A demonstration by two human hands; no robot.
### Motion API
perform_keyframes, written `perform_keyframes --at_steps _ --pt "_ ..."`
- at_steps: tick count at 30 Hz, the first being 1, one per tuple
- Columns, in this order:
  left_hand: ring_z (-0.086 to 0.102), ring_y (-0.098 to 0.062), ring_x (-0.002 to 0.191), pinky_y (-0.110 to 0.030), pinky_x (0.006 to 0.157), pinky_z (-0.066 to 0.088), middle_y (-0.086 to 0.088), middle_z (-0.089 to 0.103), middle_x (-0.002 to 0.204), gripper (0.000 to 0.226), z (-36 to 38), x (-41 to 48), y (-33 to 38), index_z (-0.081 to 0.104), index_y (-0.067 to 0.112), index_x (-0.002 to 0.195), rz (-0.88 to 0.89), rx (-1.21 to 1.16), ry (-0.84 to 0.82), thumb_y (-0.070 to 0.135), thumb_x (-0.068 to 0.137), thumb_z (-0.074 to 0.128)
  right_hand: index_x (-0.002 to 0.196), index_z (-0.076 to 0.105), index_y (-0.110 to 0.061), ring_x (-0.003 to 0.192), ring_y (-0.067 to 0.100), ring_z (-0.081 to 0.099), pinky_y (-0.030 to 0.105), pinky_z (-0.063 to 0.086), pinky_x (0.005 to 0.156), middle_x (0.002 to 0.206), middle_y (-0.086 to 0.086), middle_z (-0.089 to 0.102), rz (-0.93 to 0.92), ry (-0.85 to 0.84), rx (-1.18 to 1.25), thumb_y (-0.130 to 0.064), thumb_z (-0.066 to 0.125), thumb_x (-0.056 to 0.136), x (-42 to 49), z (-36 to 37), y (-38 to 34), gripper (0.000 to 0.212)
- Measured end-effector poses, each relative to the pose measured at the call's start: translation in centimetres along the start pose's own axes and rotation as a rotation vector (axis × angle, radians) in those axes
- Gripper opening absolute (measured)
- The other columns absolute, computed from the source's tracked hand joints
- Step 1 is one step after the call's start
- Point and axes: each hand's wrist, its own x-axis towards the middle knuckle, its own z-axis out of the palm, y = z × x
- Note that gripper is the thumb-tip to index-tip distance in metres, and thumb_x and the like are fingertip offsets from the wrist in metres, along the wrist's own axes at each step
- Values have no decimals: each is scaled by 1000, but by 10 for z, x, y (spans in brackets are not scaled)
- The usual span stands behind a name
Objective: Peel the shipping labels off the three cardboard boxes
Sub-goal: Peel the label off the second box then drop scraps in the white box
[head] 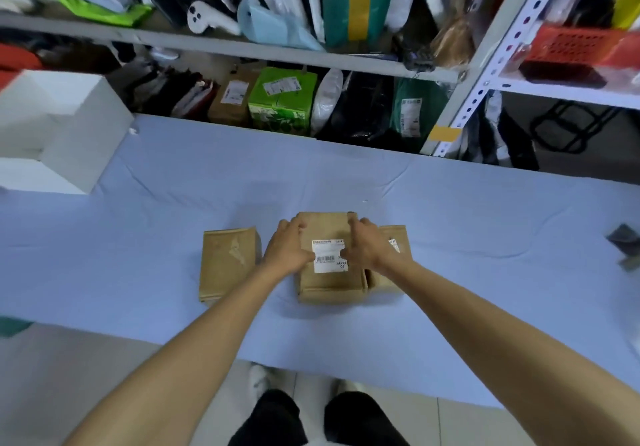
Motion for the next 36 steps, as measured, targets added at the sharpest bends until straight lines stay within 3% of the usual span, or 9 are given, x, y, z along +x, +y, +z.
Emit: perform_keyframes --at_steps 4,8,11,13,17,22,26,30,36 --pt "41 -32 126 -36 102 38 -15 37 136 77 18 -5 -5 34 5 138 -108 27 -43 19 75 75 146 16 -3 110 35 50 28 39 81 124 19 44 10 44 72 -11 67 78 -1 14 1 86" --pt "44 -31 124 -35 99 39 -15 40 136 78 27 -8 -14 32 5 139 -132 5 -76 20 76 77 135 30 2 108 35 47 29 38 82 121 19 41 57 126 102 -5 64 78 -3 30 0 68" --pt "45 -30 124 -35 100 39 -14 42 134 76 33 -10 -21 30 8 140 -142 -69 -59 17 79 75 120 40 6 114 38 43 34 38 92 124 24 41 75 130 57 -6 64 78 -6 39 4 50" --pt "47 -29 123 -35 100 39 -13 42 133 69 36 -12 -23 31 11 140 -135 -94 -31 14 83 70 118 41 6 114 37 42 35 38 93 126 24 40 72 131 54 -7 64 76 -8 42 6 50" --pt "48 -28 124 -37 103 40 -10 46 133 63 39 -15 -28 36 17 142 -108 -146 45 7 87 64 121 38 6 109 38 45 31 36 80 127 22 37 59 147 137 -7 65 72 -13 48 4 57" --pt "48 -28 124 -39 102 42 -9 50 132 57 33 -13 -29 42 17 139 -77 -146 86 0 86 55 118 40 0 115 37 41 38 41 91 122 20 42 63 181 232 -7 61 72 -18 55 -2 51" --pt "50 -28 125 -42 102 42 -11 52 134 57 28 -15 -38 43 12 138 -66 -176 87 -3 84 56 136 29 -7 110 33 44 39 44 89 117 18 48 55 115 297 -16 67 72 -22 59 -10 74" --pt "50 -29 125 -42 103 42 -11 51 135 57 28 -15 -40 42 12 138 -70 -185 85 -1 85 58 132 32 -8 107 29 47 36 45 86 115 14 47 79 144 377 -17 79 62 -28 62 -8 85" --pt "44 -29 128 -42 105 40 -11 46 140 79 27 -19 -38 16 23 152 -47 -190 88 1 88 56 131 30 -12 103 24 47 31 44 81 113 11 49 43 125 466 -17 86 58 -30 64 -7 91"
